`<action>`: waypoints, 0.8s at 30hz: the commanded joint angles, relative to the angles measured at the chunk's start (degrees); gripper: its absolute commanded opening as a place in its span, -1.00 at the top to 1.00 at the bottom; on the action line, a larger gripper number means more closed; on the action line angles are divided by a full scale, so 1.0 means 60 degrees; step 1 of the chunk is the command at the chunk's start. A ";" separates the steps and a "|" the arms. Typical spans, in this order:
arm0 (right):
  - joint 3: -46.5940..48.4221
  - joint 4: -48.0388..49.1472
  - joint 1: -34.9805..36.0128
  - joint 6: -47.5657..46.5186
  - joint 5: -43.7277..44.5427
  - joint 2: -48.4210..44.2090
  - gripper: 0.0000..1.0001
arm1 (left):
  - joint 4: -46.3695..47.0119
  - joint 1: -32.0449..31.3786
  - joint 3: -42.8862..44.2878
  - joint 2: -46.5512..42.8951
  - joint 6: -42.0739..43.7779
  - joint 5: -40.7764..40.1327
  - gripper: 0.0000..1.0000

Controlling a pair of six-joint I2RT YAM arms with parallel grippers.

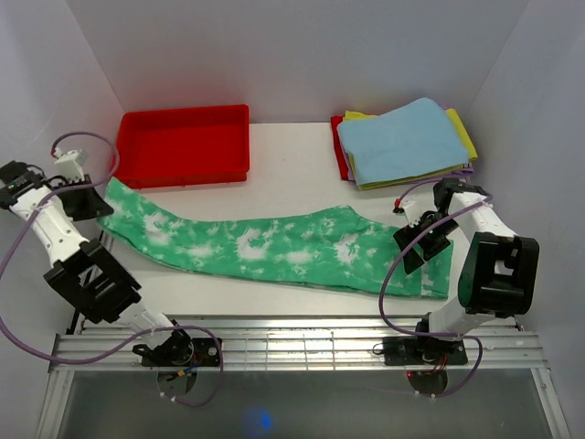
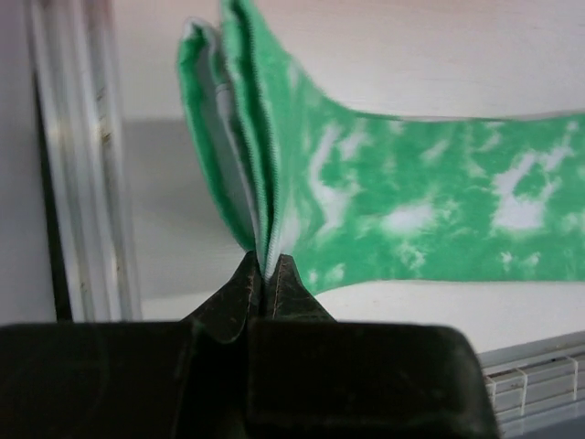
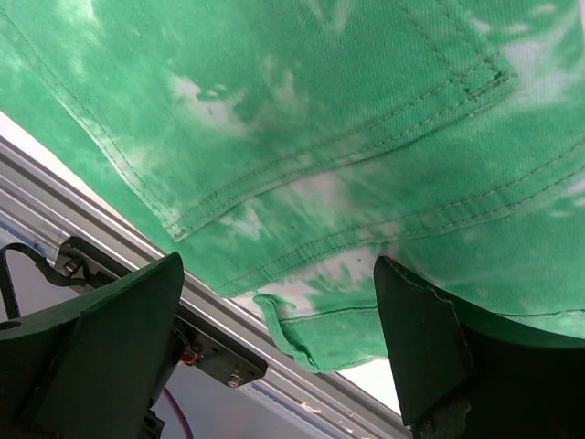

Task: Fold and stack the trousers
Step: Fold the trousers

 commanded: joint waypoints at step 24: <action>-0.0824 0.1149 -0.0047 0.0756 0.0340 0.1058 -0.81 | 0.6397 -1.2140 -0.4618 -0.3747 -0.9916 -0.3312 1.00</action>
